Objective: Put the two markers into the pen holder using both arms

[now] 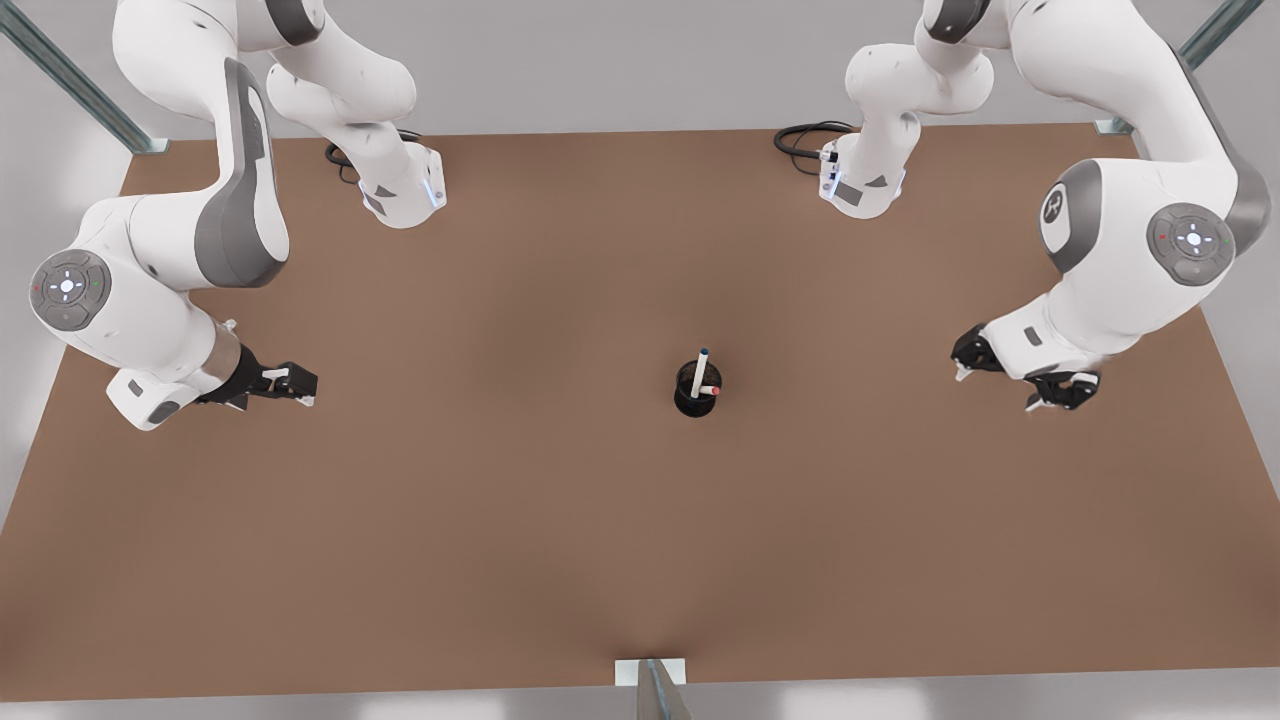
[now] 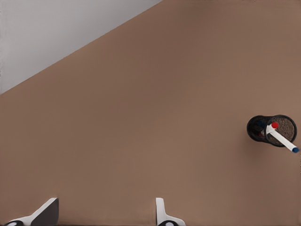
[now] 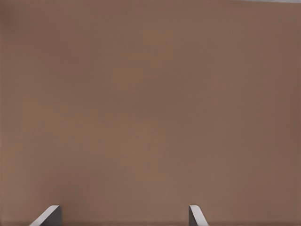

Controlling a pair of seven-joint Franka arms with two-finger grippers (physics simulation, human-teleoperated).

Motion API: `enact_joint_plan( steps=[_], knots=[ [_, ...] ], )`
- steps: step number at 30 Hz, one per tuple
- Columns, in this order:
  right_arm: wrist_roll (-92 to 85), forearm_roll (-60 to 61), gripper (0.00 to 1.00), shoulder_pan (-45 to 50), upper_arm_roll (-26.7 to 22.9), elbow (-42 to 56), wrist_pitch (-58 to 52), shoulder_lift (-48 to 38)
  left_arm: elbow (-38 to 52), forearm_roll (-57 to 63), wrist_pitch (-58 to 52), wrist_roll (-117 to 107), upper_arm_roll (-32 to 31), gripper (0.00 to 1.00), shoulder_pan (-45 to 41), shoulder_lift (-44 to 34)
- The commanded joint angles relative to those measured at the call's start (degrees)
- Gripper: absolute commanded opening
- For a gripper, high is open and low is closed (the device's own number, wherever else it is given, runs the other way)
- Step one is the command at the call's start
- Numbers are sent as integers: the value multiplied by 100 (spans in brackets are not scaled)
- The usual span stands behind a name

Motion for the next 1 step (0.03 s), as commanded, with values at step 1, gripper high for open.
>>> enact_joint_plan(
  steps=[1],
  knots=[
    [-13, 11, 100, 0, 0, 3, -3, -6, 3, 2, -81, -3071, 0, 100, -16, -11]
  ],
)
